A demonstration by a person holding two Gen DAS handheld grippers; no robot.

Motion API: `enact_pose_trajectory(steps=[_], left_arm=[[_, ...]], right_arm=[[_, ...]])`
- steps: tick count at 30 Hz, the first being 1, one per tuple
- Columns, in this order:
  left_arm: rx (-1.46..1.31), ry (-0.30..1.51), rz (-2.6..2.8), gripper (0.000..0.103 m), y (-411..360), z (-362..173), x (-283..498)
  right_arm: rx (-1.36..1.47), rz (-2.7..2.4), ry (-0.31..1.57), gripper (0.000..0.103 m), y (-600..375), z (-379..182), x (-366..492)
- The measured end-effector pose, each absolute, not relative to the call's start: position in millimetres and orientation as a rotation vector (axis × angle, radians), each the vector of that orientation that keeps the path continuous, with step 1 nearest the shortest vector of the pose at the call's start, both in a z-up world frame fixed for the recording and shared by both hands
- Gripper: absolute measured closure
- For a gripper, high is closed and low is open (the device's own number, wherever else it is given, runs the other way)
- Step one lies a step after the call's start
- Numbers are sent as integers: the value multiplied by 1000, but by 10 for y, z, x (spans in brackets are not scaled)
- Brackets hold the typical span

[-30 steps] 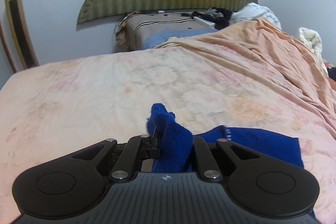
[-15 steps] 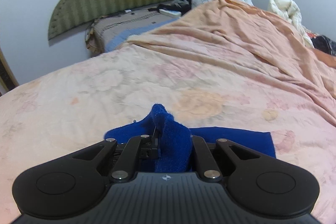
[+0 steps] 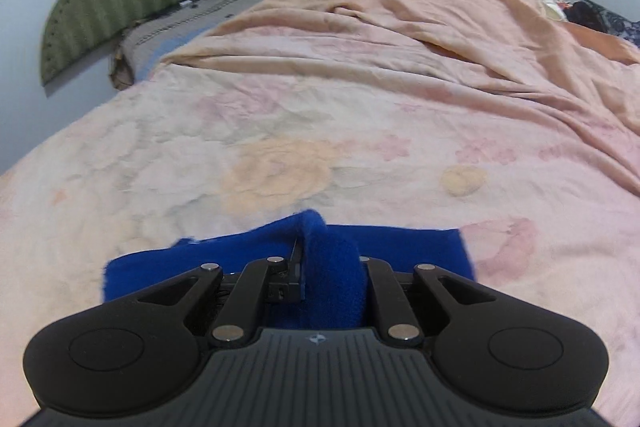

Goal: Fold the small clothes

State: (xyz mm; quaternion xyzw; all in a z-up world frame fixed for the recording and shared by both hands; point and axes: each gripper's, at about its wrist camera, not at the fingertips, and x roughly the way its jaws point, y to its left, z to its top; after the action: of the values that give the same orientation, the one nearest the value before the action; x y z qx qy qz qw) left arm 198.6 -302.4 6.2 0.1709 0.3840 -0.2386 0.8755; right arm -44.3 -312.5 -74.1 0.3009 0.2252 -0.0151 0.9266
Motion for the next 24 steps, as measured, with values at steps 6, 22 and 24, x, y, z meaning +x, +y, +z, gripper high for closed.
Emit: enact_pose_trajectory(steps=[6, 22, 24], left_arm=[[194, 788, -529, 44, -2995, 195, 2027], [119, 732, -422, 25, -1856, 342, 1706], [97, 744, -414, 25, -1684, 289, 1598]], right_arm=[[769, -2, 484, 84, -3331, -887, -486], [930, 79, 428, 72, -3505, -1000, -533], [944, 90, 430, 71, -3548, -981, -489]])
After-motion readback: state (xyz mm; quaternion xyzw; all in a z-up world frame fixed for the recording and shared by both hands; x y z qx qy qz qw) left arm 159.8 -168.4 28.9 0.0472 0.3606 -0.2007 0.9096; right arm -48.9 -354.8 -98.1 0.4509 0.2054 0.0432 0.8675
